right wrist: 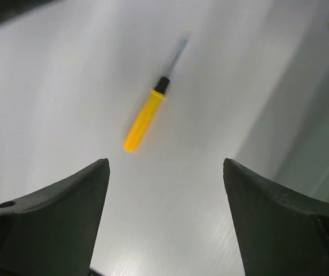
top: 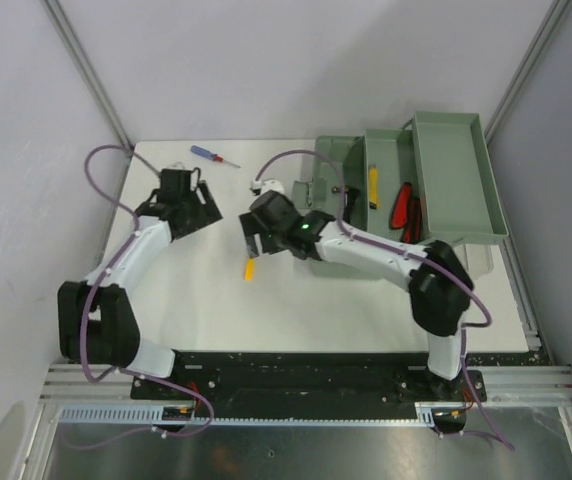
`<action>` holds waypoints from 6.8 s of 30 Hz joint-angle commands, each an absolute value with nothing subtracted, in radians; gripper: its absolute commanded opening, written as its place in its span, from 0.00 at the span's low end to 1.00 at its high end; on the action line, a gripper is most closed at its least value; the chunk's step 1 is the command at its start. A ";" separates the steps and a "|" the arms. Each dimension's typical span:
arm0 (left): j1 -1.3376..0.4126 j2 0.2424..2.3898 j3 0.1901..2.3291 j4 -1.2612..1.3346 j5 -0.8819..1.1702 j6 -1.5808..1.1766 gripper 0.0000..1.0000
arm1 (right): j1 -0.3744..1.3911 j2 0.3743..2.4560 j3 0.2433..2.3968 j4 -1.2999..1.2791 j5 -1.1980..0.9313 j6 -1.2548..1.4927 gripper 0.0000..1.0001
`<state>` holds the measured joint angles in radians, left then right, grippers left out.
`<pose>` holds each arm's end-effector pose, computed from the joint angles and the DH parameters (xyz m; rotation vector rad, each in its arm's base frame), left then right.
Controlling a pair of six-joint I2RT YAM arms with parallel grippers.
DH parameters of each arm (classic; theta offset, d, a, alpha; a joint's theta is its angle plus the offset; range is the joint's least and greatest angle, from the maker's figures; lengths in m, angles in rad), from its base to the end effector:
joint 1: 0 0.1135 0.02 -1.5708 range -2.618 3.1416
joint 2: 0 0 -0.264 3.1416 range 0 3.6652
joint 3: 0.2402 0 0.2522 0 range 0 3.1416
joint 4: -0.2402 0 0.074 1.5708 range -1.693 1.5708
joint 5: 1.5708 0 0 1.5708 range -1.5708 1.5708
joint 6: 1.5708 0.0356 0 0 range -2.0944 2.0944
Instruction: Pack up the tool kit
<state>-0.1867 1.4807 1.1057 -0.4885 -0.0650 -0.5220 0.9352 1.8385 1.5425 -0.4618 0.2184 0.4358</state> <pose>0.3122 -0.0566 0.2593 -0.4371 2.4069 -0.2388 0.2559 0.3339 0.2793 -0.4723 2.2998 0.4401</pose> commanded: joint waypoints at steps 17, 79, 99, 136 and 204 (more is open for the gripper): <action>-0.042 1.255 0.936 -0.495 -0.324 -0.620 1.00 | 1.020 2.442 2.111 -0.743 0.385 0.675 0.52; -0.043 1.382 1.019 -0.405 0.019 -0.565 1.00 | 0.066 1.486 1.381 -0.509 0.381 0.259 0.19; -0.058 1.872 1.486 -0.395 0.078 -0.875 0.98 | 0.067 1.311 1.382 -0.415 0.405 0.327 0.81; -0.063 2.593 2.153 -0.228 -0.009 -1.164 0.60 | 0.175 1.268 1.358 -0.412 0.631 0.327 0.72; -0.629 1.893 1.933 -0.080 0.465 -0.680 0.00 | 0.018 0.946 1.263 -0.456 0.641 0.356 0.73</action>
